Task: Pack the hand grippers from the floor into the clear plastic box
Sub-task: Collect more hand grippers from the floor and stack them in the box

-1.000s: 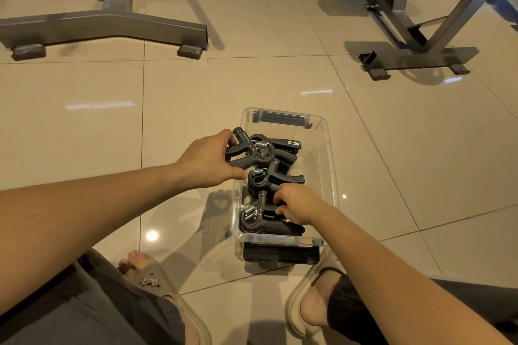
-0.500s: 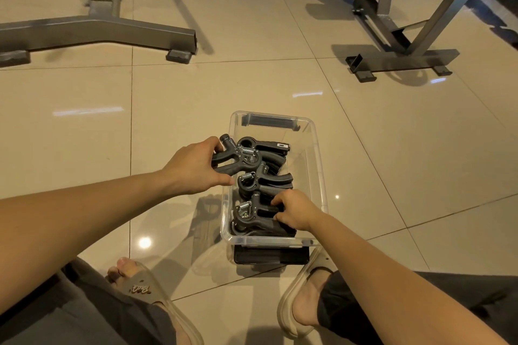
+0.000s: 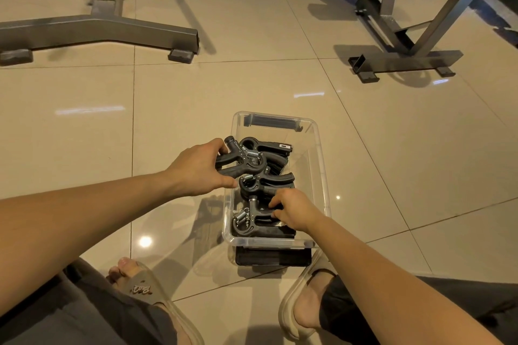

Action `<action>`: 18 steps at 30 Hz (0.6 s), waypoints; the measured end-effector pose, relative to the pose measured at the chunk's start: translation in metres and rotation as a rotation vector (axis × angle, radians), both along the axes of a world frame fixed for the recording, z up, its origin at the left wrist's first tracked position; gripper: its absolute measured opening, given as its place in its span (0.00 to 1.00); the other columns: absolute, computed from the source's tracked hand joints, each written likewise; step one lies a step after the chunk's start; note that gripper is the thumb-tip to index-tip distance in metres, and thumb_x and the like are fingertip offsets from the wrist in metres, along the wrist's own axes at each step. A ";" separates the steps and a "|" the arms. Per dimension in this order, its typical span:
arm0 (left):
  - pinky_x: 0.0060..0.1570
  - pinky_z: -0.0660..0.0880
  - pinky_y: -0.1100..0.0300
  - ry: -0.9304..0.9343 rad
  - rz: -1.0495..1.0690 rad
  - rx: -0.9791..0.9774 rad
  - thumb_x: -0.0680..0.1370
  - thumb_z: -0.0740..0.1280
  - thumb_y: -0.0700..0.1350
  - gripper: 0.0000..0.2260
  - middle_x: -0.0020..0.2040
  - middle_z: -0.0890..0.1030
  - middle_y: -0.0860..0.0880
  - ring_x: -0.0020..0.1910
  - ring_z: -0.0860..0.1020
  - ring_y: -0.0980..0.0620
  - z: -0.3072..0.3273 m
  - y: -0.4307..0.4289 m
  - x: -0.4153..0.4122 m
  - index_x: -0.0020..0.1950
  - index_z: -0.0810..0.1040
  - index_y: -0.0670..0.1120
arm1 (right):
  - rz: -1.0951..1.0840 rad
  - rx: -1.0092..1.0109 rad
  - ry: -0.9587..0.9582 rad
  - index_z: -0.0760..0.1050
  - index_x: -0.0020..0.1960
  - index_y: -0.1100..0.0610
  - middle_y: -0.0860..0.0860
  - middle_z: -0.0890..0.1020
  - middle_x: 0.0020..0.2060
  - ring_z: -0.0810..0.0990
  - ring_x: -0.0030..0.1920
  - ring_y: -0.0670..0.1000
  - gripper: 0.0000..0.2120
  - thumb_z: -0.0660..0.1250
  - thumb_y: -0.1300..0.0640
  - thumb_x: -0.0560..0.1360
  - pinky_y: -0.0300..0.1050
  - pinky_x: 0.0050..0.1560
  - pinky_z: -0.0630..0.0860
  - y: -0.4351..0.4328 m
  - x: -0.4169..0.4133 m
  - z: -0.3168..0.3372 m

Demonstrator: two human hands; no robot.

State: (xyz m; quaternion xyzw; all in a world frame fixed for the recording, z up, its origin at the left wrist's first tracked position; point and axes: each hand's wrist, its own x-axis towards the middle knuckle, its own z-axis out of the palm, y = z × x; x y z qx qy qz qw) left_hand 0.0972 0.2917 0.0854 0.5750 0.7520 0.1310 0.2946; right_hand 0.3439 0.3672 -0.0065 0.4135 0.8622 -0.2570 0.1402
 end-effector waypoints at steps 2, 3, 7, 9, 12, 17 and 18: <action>0.47 0.77 0.52 0.003 -0.004 -0.001 0.66 0.79 0.60 0.28 0.51 0.80 0.53 0.46 0.79 0.49 -0.002 0.001 0.000 0.58 0.71 0.52 | -0.035 -0.008 0.007 0.81 0.64 0.55 0.50 0.81 0.59 0.79 0.59 0.53 0.15 0.71 0.55 0.78 0.44 0.59 0.74 0.000 0.001 -0.001; 0.47 0.77 0.53 0.004 -0.006 -0.001 0.66 0.79 0.60 0.28 0.50 0.80 0.53 0.46 0.79 0.49 -0.002 0.001 0.000 0.57 0.71 0.52 | -0.052 -0.007 0.011 0.81 0.64 0.55 0.51 0.82 0.59 0.79 0.59 0.53 0.16 0.72 0.54 0.77 0.45 0.59 0.75 -0.001 0.001 -0.001; 0.46 0.76 0.53 0.008 -0.014 -0.001 0.66 0.79 0.60 0.27 0.50 0.80 0.53 0.46 0.79 0.49 -0.004 0.005 0.001 0.57 0.71 0.52 | -0.121 -0.003 0.033 0.81 0.64 0.55 0.53 0.82 0.60 0.80 0.58 0.54 0.17 0.73 0.53 0.77 0.45 0.59 0.76 -0.003 0.003 0.000; 0.47 0.77 0.53 0.008 -0.018 0.001 0.66 0.79 0.60 0.28 0.50 0.80 0.53 0.46 0.79 0.49 -0.004 0.007 0.003 0.58 0.71 0.52 | -0.140 -0.007 0.043 0.81 0.65 0.55 0.54 0.82 0.61 0.80 0.58 0.54 0.17 0.73 0.53 0.77 0.45 0.59 0.76 -0.004 0.004 0.001; 0.47 0.77 0.53 0.013 -0.028 -0.005 0.66 0.79 0.60 0.28 0.51 0.80 0.53 0.46 0.79 0.49 -0.004 0.007 0.006 0.58 0.71 0.52 | -0.140 -0.015 0.039 0.80 0.65 0.55 0.53 0.82 0.61 0.81 0.58 0.54 0.17 0.72 0.53 0.77 0.45 0.59 0.76 -0.006 0.003 0.003; 0.46 0.76 0.54 0.022 -0.015 -0.011 0.66 0.80 0.60 0.27 0.51 0.81 0.52 0.46 0.79 0.50 -0.003 0.007 0.009 0.57 0.70 0.53 | -0.302 -0.087 0.219 0.82 0.61 0.56 0.52 0.84 0.54 0.81 0.51 0.50 0.16 0.76 0.53 0.74 0.47 0.57 0.79 -0.003 0.002 0.015; 0.45 0.75 0.54 0.020 -0.004 -0.002 0.67 0.80 0.60 0.27 0.51 0.81 0.52 0.46 0.79 0.50 -0.003 0.007 0.010 0.56 0.70 0.52 | -0.396 -0.141 0.338 0.82 0.59 0.56 0.51 0.84 0.51 0.82 0.49 0.48 0.16 0.77 0.53 0.73 0.45 0.53 0.80 -0.002 0.000 0.022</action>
